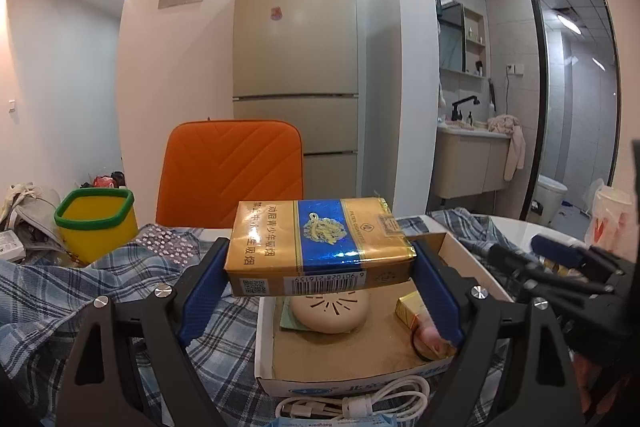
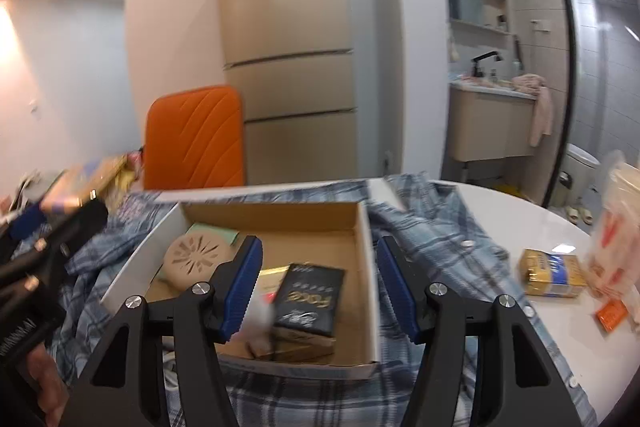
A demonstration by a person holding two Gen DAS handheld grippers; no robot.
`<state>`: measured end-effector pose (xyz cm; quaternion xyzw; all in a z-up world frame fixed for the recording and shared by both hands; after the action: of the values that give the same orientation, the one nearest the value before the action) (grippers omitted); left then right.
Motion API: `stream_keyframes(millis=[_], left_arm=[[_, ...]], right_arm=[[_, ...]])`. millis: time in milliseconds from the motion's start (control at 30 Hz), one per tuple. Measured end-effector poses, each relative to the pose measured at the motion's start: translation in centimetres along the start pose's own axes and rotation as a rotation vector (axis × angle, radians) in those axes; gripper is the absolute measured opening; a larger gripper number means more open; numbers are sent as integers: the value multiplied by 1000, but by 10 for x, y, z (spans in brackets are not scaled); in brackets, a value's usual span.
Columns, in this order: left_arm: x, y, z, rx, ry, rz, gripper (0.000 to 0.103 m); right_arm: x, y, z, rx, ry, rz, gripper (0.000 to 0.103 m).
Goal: Organize soft objects
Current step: 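Carry the bunny clip and gold pack into the box and release both, then lower the left gripper onto the blue Babycare wipes pack and grasp it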
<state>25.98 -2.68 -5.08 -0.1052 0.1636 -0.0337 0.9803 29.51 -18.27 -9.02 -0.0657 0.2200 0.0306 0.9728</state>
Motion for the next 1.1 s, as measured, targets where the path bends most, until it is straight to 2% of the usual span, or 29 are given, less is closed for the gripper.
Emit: stream_keyframes(millis=[100,133,167,533,767,933,1100], left_arm=[[6,-3,-6,13,37,0,91],[6,-3,-7,14,39,1,94],[6,-3,-7,14,36,0,103],[-9,-1,1,-3,-25,-8,103],[-43,-6,21,13,-123,-28,103],[-62,-8,31,-7,-130,-55,103],[-81,2,38,-12,-152,-50,103]], right_arm=[[-6,-7,3,22,-21,-13,62],[-8,-7,4,23,-28,-17,62],[-10,-7,7,23,-36,-24,62],[-19,-4,11,12,-61,-24,63],[-28,-1,18,-3,-101,-28,63],[-37,-1,24,-4,-131,-29,63],[-54,-1,33,-24,-195,-50,63]])
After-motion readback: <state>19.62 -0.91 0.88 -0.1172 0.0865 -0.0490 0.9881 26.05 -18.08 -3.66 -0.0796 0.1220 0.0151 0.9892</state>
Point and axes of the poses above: each gripper's, at about its wrist camera, not at the fingertips, and x roughly the way its jaws point, y to its left, z to its top, the point moved 10 cm from there along x, roughly the way its jaws point, and after that the axes turned 13 degrees about -x, right-handed, at the moved point
